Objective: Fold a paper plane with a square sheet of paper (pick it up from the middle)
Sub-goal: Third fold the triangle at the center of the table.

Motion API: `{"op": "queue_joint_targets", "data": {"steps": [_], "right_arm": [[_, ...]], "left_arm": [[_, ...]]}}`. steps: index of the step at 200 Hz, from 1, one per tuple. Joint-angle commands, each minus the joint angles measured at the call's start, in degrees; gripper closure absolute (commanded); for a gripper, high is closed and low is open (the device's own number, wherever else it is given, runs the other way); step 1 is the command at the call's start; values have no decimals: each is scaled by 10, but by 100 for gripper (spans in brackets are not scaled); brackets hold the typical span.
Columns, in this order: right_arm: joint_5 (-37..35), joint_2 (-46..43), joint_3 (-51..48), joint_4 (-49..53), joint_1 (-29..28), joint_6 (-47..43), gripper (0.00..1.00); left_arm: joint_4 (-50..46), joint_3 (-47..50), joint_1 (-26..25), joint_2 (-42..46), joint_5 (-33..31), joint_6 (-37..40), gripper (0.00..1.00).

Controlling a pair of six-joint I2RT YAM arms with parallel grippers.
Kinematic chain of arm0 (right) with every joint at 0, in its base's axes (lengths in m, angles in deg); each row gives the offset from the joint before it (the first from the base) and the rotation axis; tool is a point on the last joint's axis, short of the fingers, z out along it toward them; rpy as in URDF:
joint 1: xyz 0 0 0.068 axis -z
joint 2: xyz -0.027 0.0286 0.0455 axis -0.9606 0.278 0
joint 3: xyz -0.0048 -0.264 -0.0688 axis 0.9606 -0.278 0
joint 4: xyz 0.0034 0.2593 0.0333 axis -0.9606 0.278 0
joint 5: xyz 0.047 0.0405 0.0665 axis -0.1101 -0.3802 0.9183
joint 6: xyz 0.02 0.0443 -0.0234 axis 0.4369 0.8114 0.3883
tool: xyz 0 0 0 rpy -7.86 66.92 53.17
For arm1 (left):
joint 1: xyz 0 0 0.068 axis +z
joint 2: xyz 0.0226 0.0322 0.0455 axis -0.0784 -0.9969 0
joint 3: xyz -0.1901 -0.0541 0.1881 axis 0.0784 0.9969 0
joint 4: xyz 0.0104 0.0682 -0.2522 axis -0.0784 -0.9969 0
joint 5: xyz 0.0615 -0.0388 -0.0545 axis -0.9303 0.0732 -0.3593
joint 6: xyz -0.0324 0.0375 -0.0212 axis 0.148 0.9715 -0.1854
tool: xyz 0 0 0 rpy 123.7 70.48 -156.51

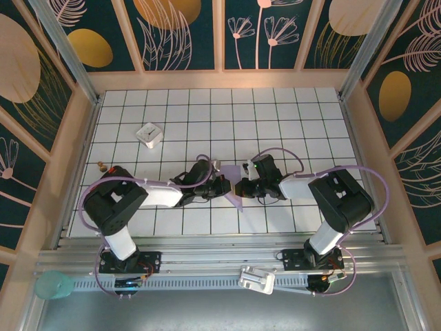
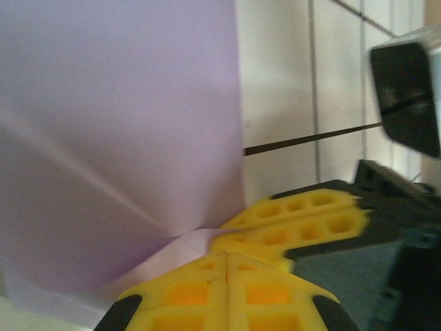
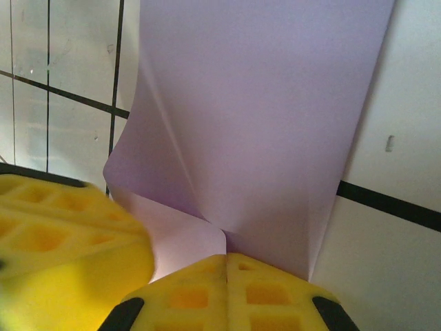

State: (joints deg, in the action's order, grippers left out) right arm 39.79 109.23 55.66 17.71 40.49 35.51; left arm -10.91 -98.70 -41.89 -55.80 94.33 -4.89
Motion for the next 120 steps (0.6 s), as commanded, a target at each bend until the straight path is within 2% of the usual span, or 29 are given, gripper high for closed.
{"op": "queue_joint_targets", "data": {"steps": [1, 120], "right_arm": [[-41, 27, -11, 68, -3, -6, 100], [-37, 32, -5, 71, -4, -13, 100]], "left_arm": [[-38, -13, 4, -15, -6, 28, 100], [-57, -8, 5, 5, -5, 43, 99]]}}
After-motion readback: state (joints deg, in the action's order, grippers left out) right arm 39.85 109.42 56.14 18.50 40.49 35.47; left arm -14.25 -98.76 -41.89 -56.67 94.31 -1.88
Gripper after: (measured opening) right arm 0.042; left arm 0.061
